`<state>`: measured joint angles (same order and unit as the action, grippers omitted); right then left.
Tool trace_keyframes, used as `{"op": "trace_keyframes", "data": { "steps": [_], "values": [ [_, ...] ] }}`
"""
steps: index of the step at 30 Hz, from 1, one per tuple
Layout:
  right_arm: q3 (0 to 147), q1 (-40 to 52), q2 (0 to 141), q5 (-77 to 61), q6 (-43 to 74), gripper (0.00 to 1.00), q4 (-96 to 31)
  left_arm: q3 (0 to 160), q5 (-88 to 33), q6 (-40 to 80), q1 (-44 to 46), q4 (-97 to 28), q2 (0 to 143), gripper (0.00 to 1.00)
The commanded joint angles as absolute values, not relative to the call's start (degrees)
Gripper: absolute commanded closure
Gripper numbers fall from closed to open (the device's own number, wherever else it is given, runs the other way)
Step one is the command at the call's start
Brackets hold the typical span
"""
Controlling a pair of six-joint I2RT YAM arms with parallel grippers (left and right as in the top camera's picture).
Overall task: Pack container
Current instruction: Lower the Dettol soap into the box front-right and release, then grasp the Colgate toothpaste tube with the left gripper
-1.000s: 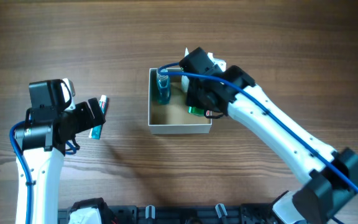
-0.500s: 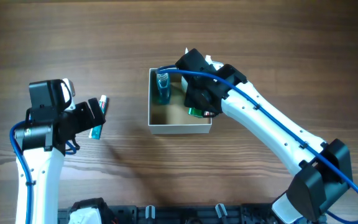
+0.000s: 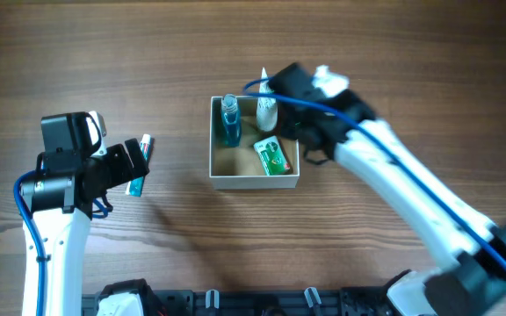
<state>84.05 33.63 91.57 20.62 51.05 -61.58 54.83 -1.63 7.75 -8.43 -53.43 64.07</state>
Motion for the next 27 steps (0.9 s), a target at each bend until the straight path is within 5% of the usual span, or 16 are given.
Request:
{"op": "trace_keyframes", "data": {
  "steps": [1, 9, 15, 27],
  "values": [
    [84.75, 26.72, 85.76, 24.27, 50.41, 0.28, -61.30, 55.53, -2.76, 6.83, -8.86, -53.45, 63.77, 0.00],
    [84.73, 9.54, 85.91, 12.60, 23.88, 0.13, -62.72, 55.53, -3.92, 6.52, -8.84, -52.90, 63.77, 0.00],
    [80.12, 9.08, 85.93, 10.35, 22.68, 0.13, -62.24, 58.54, -8.10, -0.01, -7.57, -48.34, 65.54, 0.00],
    [74.11, 9.08, 85.93, 8.91, 22.52, 0.12, -58.98, 65.73, -5.04, -4.56, -5.45, -48.14, 95.15, 0.00]
  ]
}}
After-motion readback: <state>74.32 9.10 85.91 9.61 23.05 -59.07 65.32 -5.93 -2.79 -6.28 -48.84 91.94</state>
